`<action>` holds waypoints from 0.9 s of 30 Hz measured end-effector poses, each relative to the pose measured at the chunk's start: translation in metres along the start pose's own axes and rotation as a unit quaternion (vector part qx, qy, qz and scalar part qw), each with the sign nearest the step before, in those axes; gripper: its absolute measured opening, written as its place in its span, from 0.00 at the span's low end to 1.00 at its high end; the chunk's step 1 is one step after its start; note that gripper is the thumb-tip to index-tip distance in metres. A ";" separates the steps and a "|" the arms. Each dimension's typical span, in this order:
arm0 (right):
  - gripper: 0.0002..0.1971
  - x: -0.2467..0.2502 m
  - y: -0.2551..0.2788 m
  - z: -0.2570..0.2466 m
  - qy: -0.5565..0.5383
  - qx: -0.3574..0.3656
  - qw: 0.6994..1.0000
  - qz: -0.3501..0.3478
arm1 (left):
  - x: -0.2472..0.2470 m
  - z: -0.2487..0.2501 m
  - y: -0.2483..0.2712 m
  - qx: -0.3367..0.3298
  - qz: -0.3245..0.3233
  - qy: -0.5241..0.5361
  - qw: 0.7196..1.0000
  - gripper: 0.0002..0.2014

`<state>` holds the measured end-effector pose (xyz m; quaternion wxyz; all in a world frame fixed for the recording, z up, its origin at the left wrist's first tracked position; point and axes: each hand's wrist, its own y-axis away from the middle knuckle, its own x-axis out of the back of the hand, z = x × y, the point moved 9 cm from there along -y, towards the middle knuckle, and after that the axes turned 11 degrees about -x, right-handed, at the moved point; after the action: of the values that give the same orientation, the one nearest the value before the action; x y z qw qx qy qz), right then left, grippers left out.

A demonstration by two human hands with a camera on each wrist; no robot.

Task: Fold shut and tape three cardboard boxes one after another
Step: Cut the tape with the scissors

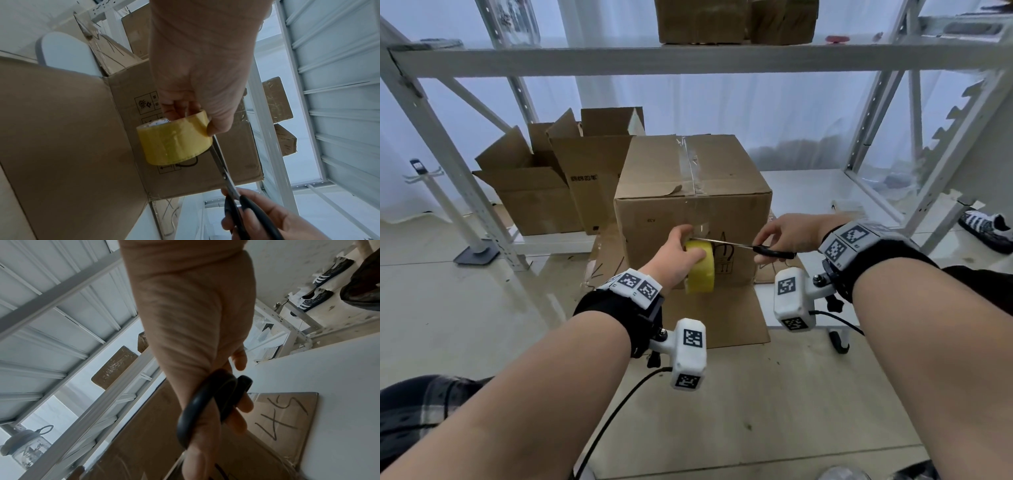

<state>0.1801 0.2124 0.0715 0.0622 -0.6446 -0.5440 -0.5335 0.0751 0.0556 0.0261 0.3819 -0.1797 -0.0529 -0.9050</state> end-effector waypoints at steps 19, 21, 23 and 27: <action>0.16 0.005 -0.006 -0.001 -0.009 0.049 0.999 0.020 | 0.006 -0.021 0.006 0.023 0.070 0.125 0.989 0.26; 0.17 0.004 -0.008 0.000 -0.011 0.048 0.998 0.024 | 0.006 -0.024 0.009 0.024 0.077 0.133 0.988 0.26; 0.17 0.001 -0.010 0.000 -0.017 0.045 0.999 0.022 | 0.005 -0.026 0.010 0.024 0.084 0.141 0.986 0.27; 0.15 -0.003 -0.014 0.000 -0.030 0.032 0.999 0.006 | 0.006 -0.028 0.009 0.029 0.087 0.147 0.985 0.27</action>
<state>0.1701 0.2159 0.0621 0.0697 -0.6609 -0.5589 -0.4959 0.0702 0.0386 0.0013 0.4684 -0.0377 -0.0071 -0.8827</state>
